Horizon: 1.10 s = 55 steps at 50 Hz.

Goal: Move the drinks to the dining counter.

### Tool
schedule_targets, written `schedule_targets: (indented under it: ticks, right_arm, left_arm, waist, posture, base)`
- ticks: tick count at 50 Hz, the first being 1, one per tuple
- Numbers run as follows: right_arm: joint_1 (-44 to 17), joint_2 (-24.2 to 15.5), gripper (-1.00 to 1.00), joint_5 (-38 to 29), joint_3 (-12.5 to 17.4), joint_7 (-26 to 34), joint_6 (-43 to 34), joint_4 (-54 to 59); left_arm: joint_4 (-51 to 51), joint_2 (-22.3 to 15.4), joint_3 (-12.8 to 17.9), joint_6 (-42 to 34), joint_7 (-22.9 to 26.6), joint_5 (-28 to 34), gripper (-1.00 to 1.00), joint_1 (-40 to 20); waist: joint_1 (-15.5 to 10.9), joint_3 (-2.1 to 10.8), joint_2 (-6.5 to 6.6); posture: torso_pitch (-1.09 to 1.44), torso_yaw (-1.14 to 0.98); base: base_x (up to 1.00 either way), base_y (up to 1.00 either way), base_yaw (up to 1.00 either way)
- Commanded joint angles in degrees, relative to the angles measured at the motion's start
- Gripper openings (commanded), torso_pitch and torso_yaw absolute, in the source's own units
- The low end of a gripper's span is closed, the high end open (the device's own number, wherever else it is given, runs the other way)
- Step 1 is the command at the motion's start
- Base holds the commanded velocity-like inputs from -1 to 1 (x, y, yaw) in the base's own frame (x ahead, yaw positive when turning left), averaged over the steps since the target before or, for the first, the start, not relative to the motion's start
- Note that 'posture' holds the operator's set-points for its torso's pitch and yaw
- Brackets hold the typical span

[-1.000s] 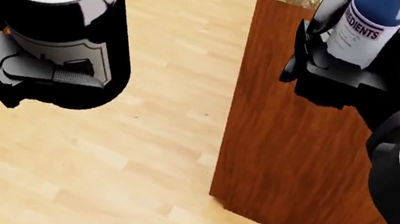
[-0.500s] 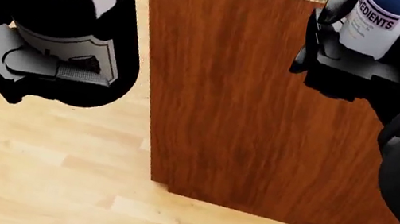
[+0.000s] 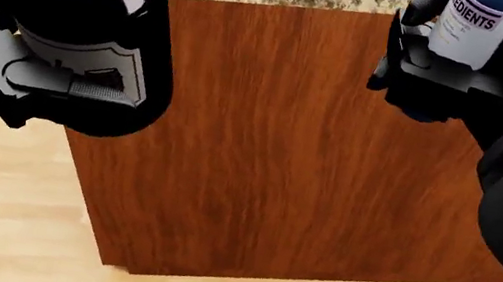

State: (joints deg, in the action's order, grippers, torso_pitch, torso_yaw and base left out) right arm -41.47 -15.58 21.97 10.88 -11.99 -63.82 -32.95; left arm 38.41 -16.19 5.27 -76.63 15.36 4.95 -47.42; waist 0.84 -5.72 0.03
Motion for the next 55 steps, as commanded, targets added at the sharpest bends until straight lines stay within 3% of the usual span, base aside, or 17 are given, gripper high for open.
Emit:
schedule_targets:
  ticks: [1,6,8,12,17,19,20,21,28,30,32,33,34,43,45,52,55]
  right_arm:
    - [-2.68,-0.29,-1.0,0.77,-0.14,0.82,2.38,-2.49]
    - [-2.93,-0.37,-1.0,-0.1,-0.75,1.63,2.27,-2.51]
    - [-2.52,-0.24,-1.0,-0.58,-0.9,2.07,2.9,-2.3]
    - [-3.0,0.12,-1.0,-1.0,-0.97,2.29,2.26,-2.53]
    - [-3.6,0.37,-1.0,-1.28,-0.78,2.52,1.91,-2.65]
    - [-3.96,0.4,-1.0,-1.28,-0.63,2.5,1.62,-2.71]
    - [-4.0,0.42,-1.0,-1.32,-0.57,2.45,1.68,-2.75]
    - [-4.08,0.41,-1.0,-1.27,-0.54,2.47,1.57,-2.85]
    - [-4.53,0.37,-1.0,-1.44,-0.63,2.31,1.44,-2.83]
    - [-4.45,0.35,-1.0,-1.65,-0.81,2.24,1.38,-2.69]
    - [-4.28,0.27,-1.0,-2.02,-0.96,2.46,1.64,-2.33]
    - [-4.11,0.4,-1.0,-2.06,-0.93,2.56,1.76,-2.34]
    - [-4.02,0.48,-1.0,-2.16,-1.05,2.59,1.76,-2.39]
    - [-3.42,1.12,-1.0,-2.23,-1.01,2.78,2.03,-3.03]
    - [-3.31,1.24,-1.0,-2.2,-0.91,2.8,2.24,-3.11]
    - [-3.17,1.35,-1.0,-2.11,-0.78,2.43,2.98,-2.61]
    - [-3.24,1.22,-1.0,-1.95,-0.64,2.1,2.93,-2.68]
  left_arm:
    - [1.86,-1.03,1.74,2.07,-1.24,1.27,-1.0,-2.59]
    - [1.66,-1.15,1.57,2.04,-1.47,1.01,-1.0,-2.95]
    - [1.9,-1.19,1.54,1.82,-1.51,0.95,-1.0,-2.95]
    - [1.78,-1.24,1.69,2.13,-1.56,0.8,-1.0,-2.69]
    - [1.68,-1.72,1.76,1.47,-1.46,0.59,-1.0,-3.66]
    - [1.75,-1.8,1.69,1.05,-1.5,0.54,-1.0,-4.14]
    - [1.6,-1.83,1.6,1.11,-1.51,0.51,-1.0,-4.28]
    - [1.58,-1.91,1.56,1.03,-1.49,0.5,-1.0,-4.4]
    - [1.3,-2.17,1.6,0.98,-1.36,0.49,-1.0,-4.89]
    - [1.42,-2.14,1.58,1.1,-1.38,0.51,-1.0,-4.65]
    - [1.36,-2.2,1.71,1.08,-1.35,0.51,-1.0,-4.79]
    - [1.55,-2.09,1.79,0.91,-1.39,0.47,-1.0,-4.79]
    - [1.66,-1.87,1.61,1.16,-1.53,0.48,-1.0,-4.38]
    - [2.06,-1.75,1.94,1.35,-1.64,0.26,-1.0,-3.52]
    - [1.93,-1.7,1.93,1.53,-1.75,0.21,-1.0,-3.54]
    - [1.88,-1.76,1.95,1.75,-1.91,0.02,-1.0,-3.31]
    - [2.03,-1.8,1.88,1.45,-1.98,-0.02,-1.0,-3.48]
  waist:
    - [-0.27,0.87,-0.02]
    - [-0.02,3.21,4.96]
    - [-0.48,2.28,3.88]
    - [-1.14,4.19,3.53]
    - [-1.63,4.98,0.53]
    - [-1.08,4.82,-5.75]
    - [-1.57,3.92,-2.1]
    - [-1.26,3.87,-4.29]
    - [-0.68,1.3,-2.02]
    - [-0.8,2.13,-0.1]
    - [-0.77,6.35,3.85]
    - [-1.12,4.38,1.33]
    - [-1.47,3.17,1.94]
    - [-2.13,2.83,-0.07]
    - [-2.47,4.16,-3.08]
    - [-1.18,4.35,-1.55]
    - [-0.76,4.07,1.64]
  posture:
    - [0.0,0.0]
    - [0.0,0.0]
    - [0.0,0.0]
    - [0.0,0.0]
    - [0.0,0.0]
    - [0.0,0.0]
    - [0.0,0.0]
    - [0.0,0.0]
    - [0.0,0.0]
    - [0.0,0.0]
    - [0.0,0.0]
    - [0.0,0.0]
    - [0.0,0.0]
    - [0.0,0.0]
    - [0.0,0.0]
    - [0.0,0.0]
    - [0.0,0.0]
  base:
    - [0.76,-0.18,0.0]
    - [0.77,-0.19,0.0]
    - [0.77,-0.19,0.0]
    - [0.78,-0.18,0.0]
    - [0.59,-0.16,0.0]
    - [0.22,-0.03,0.0]
    - [0.17,0.0,0.0]
    - [0.15,0.0,0.0]
    - [0.02,0.0,0.0]
    - [0.0,0.0,0.0]
    - [0.2,0.0,0.0]
    - [0.36,0.0,0.0]
    - [0.37,0.0,0.0]
    - [0.26,0.0,0.0]
    - [0.01,0.0,0.11]
    - [0.0,0.0,0.56]
    - [0.0,0.0,0.0]
